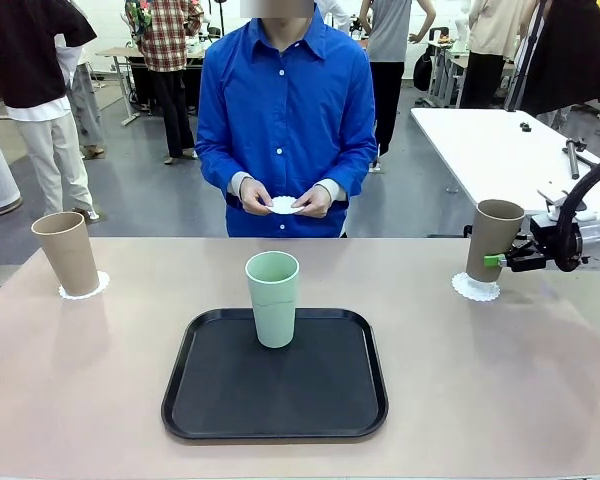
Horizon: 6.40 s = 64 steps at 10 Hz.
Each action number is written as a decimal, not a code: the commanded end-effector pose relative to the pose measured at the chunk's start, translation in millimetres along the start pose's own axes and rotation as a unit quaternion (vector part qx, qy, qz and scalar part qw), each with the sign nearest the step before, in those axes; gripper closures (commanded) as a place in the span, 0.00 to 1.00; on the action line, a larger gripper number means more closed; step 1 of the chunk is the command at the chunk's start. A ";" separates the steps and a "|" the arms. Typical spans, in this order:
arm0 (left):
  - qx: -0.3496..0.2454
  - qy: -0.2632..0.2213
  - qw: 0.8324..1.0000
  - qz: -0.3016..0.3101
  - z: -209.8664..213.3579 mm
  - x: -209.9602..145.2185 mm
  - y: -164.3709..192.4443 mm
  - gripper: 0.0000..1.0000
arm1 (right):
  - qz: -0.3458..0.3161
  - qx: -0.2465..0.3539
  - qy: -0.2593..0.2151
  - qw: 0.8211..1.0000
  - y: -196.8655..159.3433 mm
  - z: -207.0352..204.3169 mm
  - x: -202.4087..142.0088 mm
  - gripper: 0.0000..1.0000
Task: Place coasters on the table and set cups on them.
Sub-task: Take one Reusable plastic cup from the Flat Tray and place it on a coaster set by the human.
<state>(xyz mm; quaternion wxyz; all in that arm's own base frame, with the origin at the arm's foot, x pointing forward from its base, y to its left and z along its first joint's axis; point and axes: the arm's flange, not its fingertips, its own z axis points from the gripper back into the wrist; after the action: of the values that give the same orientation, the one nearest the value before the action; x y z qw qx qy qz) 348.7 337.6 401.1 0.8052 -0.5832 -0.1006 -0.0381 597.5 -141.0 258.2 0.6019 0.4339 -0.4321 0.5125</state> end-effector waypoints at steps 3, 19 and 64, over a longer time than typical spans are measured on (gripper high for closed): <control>0.003 -0.001 1.000 0.000 1.1 -0.6 -2.2 0.00 | 0.000 -0.001 0.002 1.000 2.4 -0.6 2.0 0.17; 0.003 -0.001 1.000 0.000 1.1 -0.6 -2.2 0.00 | -0.051 0.024 -0.009 0.998 -9.4 -18.4 -20.8 0.17; 0.003 -0.001 1.000 0.000 1.1 -0.6 -2.2 0.00 | -0.171 -0.119 0.223 0.952 88.3 63.9 67.0 0.00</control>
<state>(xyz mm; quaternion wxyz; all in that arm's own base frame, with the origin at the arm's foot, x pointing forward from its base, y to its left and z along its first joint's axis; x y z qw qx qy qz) 348.9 337.5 401.0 0.8051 -0.5833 -0.1003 -0.0383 535.2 -205.7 332.3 0.7682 0.3129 -0.3161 0.4604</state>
